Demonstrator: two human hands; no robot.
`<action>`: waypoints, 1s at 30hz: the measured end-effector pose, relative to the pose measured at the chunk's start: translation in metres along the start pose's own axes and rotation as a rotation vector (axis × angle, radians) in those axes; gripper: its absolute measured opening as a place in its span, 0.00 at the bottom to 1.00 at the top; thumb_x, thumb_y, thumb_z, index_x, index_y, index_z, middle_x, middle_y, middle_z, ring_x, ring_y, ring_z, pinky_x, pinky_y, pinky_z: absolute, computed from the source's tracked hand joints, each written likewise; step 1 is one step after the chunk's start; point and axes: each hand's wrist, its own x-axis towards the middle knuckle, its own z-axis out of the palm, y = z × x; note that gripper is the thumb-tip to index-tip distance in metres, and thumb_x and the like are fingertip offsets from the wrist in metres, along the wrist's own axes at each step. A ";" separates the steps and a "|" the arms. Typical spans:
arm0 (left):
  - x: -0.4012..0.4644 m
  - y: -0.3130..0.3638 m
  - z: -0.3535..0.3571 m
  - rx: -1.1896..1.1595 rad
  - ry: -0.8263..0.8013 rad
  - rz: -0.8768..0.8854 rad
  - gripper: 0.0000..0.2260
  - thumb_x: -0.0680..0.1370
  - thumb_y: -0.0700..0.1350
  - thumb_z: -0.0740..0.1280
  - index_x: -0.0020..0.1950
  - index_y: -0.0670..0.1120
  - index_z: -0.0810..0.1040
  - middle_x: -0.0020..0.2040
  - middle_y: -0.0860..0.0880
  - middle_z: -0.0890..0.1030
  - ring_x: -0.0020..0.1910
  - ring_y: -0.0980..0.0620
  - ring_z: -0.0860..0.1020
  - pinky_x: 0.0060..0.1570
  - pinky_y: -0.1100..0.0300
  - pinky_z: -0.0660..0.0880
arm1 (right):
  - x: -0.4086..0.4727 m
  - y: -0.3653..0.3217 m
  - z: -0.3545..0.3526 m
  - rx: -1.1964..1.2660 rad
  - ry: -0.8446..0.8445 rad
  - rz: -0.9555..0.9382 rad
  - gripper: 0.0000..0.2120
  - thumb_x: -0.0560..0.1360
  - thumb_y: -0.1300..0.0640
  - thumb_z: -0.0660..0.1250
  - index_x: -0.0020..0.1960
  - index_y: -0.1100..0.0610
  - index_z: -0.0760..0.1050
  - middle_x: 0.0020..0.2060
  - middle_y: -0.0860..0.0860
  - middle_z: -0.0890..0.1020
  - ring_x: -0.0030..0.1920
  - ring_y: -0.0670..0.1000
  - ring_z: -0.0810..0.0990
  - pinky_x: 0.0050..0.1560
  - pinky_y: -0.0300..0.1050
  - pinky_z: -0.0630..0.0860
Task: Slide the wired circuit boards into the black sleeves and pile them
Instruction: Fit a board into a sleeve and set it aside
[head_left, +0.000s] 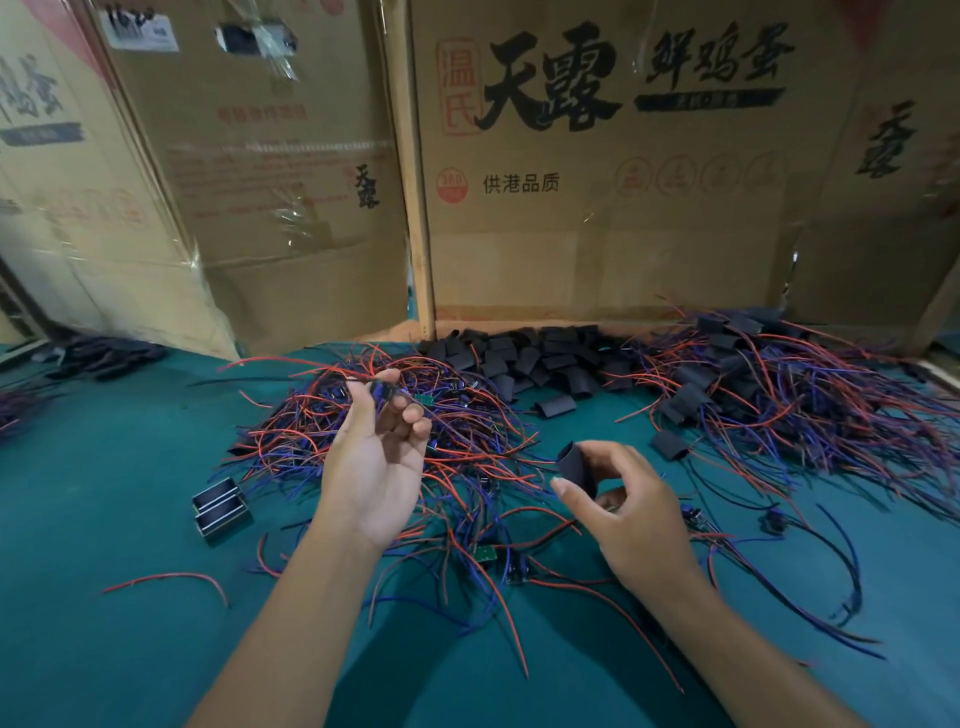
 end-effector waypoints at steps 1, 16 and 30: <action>0.001 0.000 0.000 -0.012 0.007 -0.016 0.18 0.84 0.57 0.54 0.49 0.45 0.76 0.37 0.50 0.71 0.32 0.54 0.71 0.33 0.64 0.74 | 0.000 0.000 0.000 -0.002 -0.004 -0.001 0.12 0.72 0.51 0.75 0.53 0.42 0.77 0.47 0.40 0.79 0.48 0.41 0.79 0.41 0.31 0.72; 0.003 0.002 -0.002 -0.200 0.006 -0.066 0.20 0.82 0.59 0.58 0.41 0.45 0.75 0.33 0.53 0.71 0.29 0.58 0.71 0.30 0.68 0.73 | -0.007 -0.011 0.006 0.309 -0.420 0.168 0.15 0.73 0.56 0.74 0.59 0.52 0.79 0.52 0.48 0.84 0.54 0.47 0.82 0.59 0.47 0.77; 0.003 -0.001 -0.009 -0.337 -0.110 -0.132 0.18 0.82 0.57 0.58 0.45 0.45 0.76 0.32 0.53 0.71 0.28 0.58 0.71 0.30 0.70 0.71 | -0.018 -0.024 0.010 0.560 -0.593 0.275 0.22 0.70 0.58 0.73 0.63 0.58 0.76 0.58 0.57 0.82 0.62 0.59 0.79 0.66 0.59 0.73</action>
